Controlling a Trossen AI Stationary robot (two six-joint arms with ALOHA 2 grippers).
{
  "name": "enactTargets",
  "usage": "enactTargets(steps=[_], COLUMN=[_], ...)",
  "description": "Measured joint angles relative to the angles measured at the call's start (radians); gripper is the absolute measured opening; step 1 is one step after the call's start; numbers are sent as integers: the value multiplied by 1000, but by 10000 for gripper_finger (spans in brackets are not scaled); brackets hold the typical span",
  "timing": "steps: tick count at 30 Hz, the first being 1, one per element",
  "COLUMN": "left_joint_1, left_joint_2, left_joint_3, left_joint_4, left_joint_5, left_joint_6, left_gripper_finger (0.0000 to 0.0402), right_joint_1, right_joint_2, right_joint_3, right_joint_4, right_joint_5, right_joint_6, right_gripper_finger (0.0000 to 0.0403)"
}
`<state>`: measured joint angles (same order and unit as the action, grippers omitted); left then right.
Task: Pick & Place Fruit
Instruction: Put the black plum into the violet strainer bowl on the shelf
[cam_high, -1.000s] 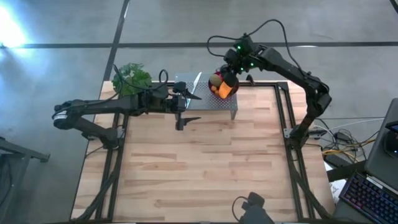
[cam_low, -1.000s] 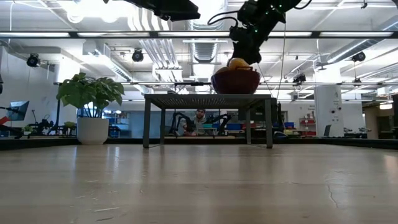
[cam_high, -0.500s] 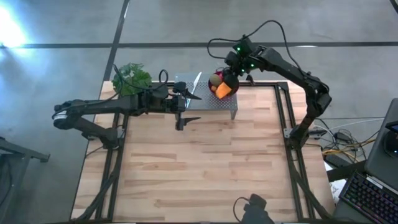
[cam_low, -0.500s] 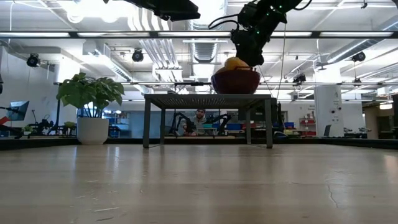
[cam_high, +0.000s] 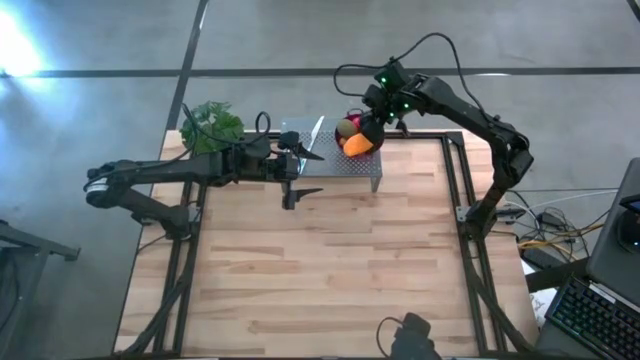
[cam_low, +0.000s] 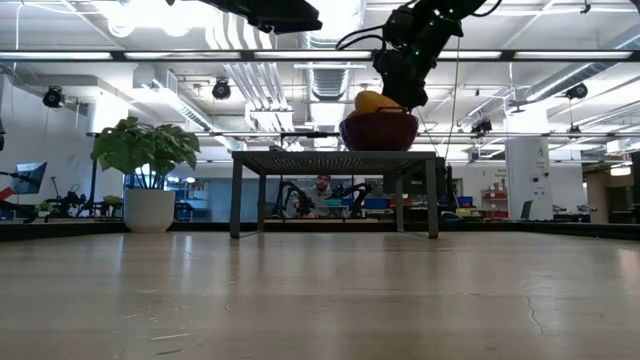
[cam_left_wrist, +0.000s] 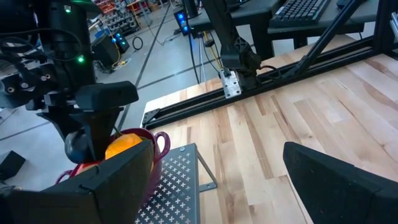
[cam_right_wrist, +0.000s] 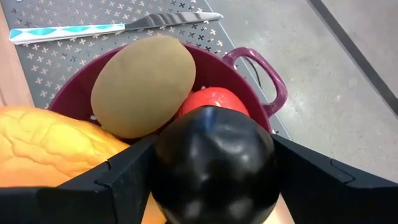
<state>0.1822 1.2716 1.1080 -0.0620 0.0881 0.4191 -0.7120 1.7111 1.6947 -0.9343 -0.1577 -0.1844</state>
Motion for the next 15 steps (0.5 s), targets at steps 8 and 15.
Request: enactTargets(steps=[8, 15], left_joint_1=[0, 0], left_joint_2=[0, 0], left_joint_3=[0, 0], left_joint_4=[0, 0], left_joint_5=[0, 0], left_joint_6=[0, 0], left_gripper_finger=[365, 365], right_joint_1=[0, 0], right_joint_2=[0, 0], right_joint_3=[0, 0], right_joint_4=[-12, -12], right_joint_5=[1, 3], right_joint_6=[-5, -24], right_gripper_finger=[271, 293])
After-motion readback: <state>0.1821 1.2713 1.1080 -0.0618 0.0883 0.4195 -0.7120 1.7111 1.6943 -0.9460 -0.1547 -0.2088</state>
